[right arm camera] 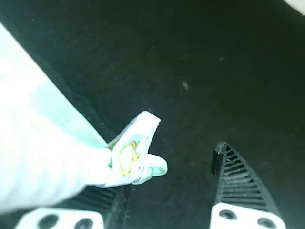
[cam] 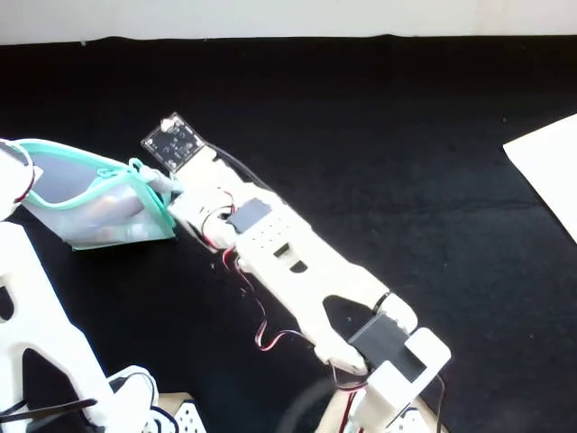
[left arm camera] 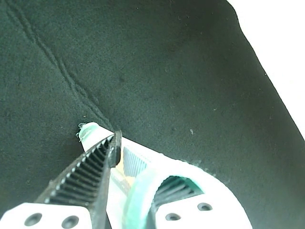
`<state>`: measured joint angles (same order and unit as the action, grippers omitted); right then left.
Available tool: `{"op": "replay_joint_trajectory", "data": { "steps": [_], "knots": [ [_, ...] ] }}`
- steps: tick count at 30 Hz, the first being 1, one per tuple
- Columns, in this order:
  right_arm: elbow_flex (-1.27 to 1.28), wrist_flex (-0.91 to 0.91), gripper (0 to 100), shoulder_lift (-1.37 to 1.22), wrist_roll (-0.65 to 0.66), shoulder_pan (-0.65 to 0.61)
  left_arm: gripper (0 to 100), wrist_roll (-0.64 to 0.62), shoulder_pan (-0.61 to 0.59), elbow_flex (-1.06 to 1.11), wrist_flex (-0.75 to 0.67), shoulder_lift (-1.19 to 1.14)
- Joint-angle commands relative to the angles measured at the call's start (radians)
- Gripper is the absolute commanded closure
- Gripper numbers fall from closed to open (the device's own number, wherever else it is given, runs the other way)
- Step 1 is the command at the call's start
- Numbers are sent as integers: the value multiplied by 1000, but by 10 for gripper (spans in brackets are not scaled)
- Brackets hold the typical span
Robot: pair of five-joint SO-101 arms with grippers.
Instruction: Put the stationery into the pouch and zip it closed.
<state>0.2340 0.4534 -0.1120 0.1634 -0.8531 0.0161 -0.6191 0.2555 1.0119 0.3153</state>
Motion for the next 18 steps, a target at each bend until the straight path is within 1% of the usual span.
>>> {"op": "replay_joint_trajectory", "data": {
  "steps": [1, 7, 9, 15, 17, 18],
  "knots": [
    [-53, -22, 754, 7, 12, 12, 993, 17, -5, 30, -5, -39],
    [-179, -33, 755, -50, 12, -13, 993, 17, -5, 30, -5, -39],
    [-243, -31, 776, -91, 12, -16, 993, 17, -5, 30, -5, -39],
    [-358, -28, 913, -176, 8, -16, 993, 17, -5, 31, -5, -39],
    [-357, -28, 991, -176, 8, -12, 993, 17, -5, 31, -5, -39],
    [-357, -27, 993, -176, 8, -10, 993, 17, -5, 31, -5, -39]
  ]
}}
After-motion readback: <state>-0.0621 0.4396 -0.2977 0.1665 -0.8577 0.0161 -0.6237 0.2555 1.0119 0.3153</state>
